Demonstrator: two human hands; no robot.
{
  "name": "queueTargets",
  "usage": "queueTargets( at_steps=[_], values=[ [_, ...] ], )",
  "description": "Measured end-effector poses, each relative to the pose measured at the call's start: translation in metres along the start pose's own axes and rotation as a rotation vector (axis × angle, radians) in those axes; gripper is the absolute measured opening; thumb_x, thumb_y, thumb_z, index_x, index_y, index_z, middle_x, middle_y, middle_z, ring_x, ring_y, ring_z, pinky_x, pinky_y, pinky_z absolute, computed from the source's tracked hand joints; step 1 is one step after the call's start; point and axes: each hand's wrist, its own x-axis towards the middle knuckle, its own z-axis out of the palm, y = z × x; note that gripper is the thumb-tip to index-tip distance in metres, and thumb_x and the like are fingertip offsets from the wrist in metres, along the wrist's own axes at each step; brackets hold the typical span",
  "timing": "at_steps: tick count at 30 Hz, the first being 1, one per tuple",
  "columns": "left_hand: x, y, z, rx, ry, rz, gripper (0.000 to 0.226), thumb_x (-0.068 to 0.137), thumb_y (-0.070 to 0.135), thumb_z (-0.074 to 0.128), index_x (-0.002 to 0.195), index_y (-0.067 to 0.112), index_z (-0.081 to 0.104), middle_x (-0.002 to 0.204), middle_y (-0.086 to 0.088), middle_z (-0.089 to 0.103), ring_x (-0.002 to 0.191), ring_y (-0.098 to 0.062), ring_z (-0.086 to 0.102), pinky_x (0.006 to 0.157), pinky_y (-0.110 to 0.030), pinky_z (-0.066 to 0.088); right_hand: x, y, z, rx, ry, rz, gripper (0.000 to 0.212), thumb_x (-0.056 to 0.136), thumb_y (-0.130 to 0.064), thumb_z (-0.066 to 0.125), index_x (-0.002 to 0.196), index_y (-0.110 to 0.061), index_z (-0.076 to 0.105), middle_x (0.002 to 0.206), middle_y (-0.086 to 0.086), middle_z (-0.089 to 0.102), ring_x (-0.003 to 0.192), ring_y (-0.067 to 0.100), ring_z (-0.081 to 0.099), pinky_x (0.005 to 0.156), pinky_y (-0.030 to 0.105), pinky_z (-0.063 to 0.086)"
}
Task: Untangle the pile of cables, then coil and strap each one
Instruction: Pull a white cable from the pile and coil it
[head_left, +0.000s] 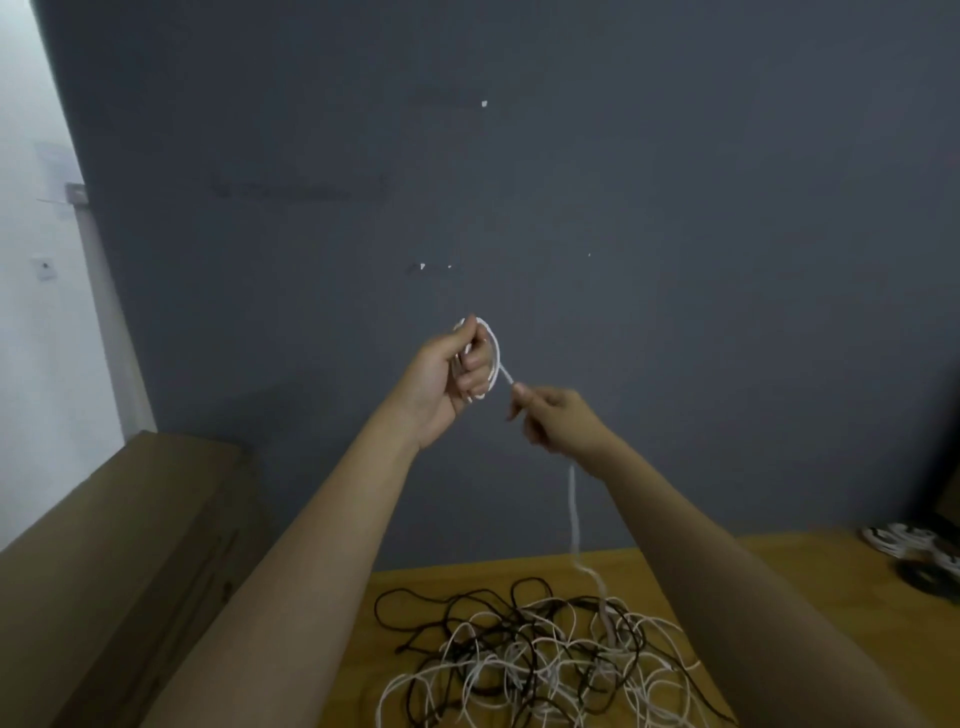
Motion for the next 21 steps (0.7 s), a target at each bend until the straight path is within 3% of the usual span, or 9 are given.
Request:
queueTargets(
  at_steps=[2,4,8,9,11,13,15,18,21],
  values=[
    [-0.001,-0.013,-0.006,0.031,0.09,0.04,0.029,0.104,0.02,0.031,0.077,0.016,0.039,0.054,0.007,0.038,0.042,-0.006,0.031,0.046,-0.018,0.03,-0.017,0.013,0.021,0.108,-0.151,0.097,0.041,0.099,-0.043,0.045,0.077,-0.016,0.065,0.051,0.0,0.052,0.042,0.009,0.039,0.041,0.018,0.031],
    [-0.002,-0.029,-0.012,0.124,0.187,0.046,0.026,0.105,0.019,0.032,0.079,0.016,0.038,0.059,0.005,0.043,0.045,-0.007,0.039,0.05,-0.018,0.035,-0.034,0.024,0.041,0.176,-0.179,0.13,0.041,0.1,-0.041,0.042,0.082,-0.012,0.063,0.051,0.001,0.05,0.041,0.009,0.038,0.041,0.018,0.029],
    [-0.007,-0.064,-0.027,0.64,0.322,0.049,0.024,0.105,0.024,0.032,0.083,0.016,0.038,0.072,0.0,0.051,0.053,-0.001,0.054,0.06,-0.012,0.045,-0.069,0.04,0.068,0.117,-0.149,0.053,0.038,0.103,-0.03,0.038,0.087,-0.005,0.062,0.051,0.003,0.05,0.041,0.005,0.042,0.047,0.017,0.035],
    [-0.009,-0.071,-0.031,0.74,0.315,0.028,0.023,0.104,0.025,0.033,0.085,0.014,0.039,0.074,-0.002,0.052,0.055,0.001,0.056,0.062,-0.011,0.046,-0.076,0.042,0.071,0.07,-0.153,0.037,0.036,0.103,-0.028,0.039,0.089,-0.006,0.062,0.053,0.002,0.051,0.043,0.005,0.044,0.05,0.018,0.037],
    [-0.015,-0.083,-0.039,0.948,0.261,-0.007,0.019,0.103,0.028,0.034,0.089,0.014,0.036,0.083,-0.005,0.052,0.064,-0.009,0.059,0.071,-0.026,0.051,-0.089,0.046,0.072,-0.036,-0.17,0.018,0.028,0.102,-0.026,0.042,0.092,-0.011,0.063,0.055,0.002,0.053,0.047,0.006,0.047,0.053,0.022,0.039],
    [-0.026,-0.094,-0.049,1.253,0.182,-0.036,0.019,0.101,0.033,0.036,0.091,0.017,0.032,0.089,-0.003,0.047,0.072,-0.016,0.053,0.067,-0.035,0.045,-0.1,0.049,0.067,-0.152,-0.192,0.002,0.02,0.099,-0.023,0.047,0.09,-0.018,0.064,0.055,0.004,0.056,0.049,0.012,0.051,0.055,0.03,0.042],
    [-0.038,-0.102,-0.06,1.476,0.076,-0.086,0.023,0.101,0.038,0.034,0.097,0.016,0.032,0.096,0.001,0.046,0.081,-0.016,0.049,0.062,-0.032,0.034,-0.109,0.055,0.059,-0.206,-0.176,-0.001,0.019,0.096,-0.02,0.052,0.082,-0.023,0.065,0.054,0.006,0.056,0.049,0.017,0.051,0.054,0.034,0.042],
    [-0.058,-0.113,-0.068,1.494,-0.028,-0.207,0.039,0.098,0.052,0.03,0.09,0.015,0.039,0.094,0.003,0.049,0.085,-0.016,0.051,0.062,-0.029,0.035,-0.121,0.063,0.045,-0.137,-0.109,0.023,0.019,0.093,-0.021,0.059,0.076,-0.021,0.067,0.055,0.0,0.049,0.05,0.012,0.044,0.052,0.03,0.035],
    [-0.083,-0.125,-0.059,1.392,-0.087,-0.263,0.065,0.087,0.067,0.021,0.095,0.012,0.053,0.095,0.006,0.054,0.08,-0.01,0.056,0.069,-0.032,0.042,-0.125,0.07,0.03,-0.139,-0.041,-0.002,0.012,0.09,-0.022,0.066,0.08,-0.016,0.069,0.06,-0.006,0.054,0.052,0.005,0.045,0.053,0.026,0.038]
  ],
)
